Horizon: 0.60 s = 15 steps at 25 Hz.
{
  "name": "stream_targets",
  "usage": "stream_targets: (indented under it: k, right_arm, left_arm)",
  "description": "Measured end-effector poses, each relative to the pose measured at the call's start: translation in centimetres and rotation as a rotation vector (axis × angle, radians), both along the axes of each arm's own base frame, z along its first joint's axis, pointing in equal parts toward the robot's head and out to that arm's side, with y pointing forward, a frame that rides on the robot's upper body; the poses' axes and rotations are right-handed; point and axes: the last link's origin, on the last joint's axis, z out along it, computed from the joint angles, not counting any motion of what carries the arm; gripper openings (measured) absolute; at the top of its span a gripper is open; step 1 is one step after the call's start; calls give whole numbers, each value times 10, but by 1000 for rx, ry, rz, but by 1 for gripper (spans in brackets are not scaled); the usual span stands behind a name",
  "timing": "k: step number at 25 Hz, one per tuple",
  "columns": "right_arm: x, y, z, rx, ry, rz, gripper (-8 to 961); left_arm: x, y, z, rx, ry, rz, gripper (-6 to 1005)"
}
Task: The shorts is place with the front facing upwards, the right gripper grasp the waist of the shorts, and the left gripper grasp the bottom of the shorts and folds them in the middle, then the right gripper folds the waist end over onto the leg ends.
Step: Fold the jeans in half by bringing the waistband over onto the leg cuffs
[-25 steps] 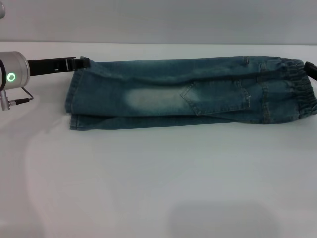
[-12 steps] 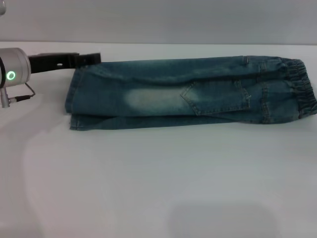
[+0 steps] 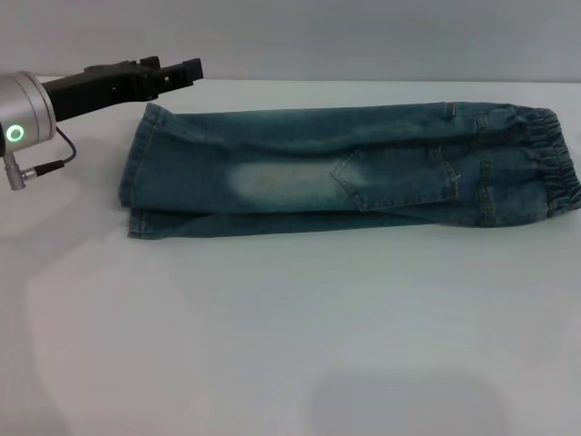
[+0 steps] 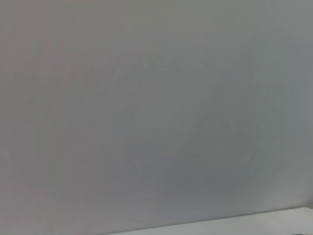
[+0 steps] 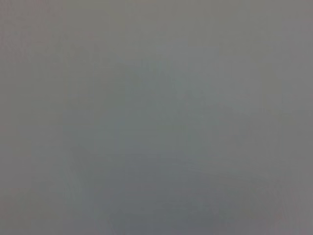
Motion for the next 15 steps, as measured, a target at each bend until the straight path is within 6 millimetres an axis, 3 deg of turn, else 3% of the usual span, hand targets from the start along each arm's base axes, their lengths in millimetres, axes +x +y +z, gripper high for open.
stream_targets:
  k: [8,15]
  right_arm:
    - [3,19,22,-223,-82,-157,504]
    - [6,31,6,-324,-204,-253,503]
  left_arm:
    - [-1,-2,-1,-8,-1,-6,800]
    - [4,-4,1,1,-28,-43,800]
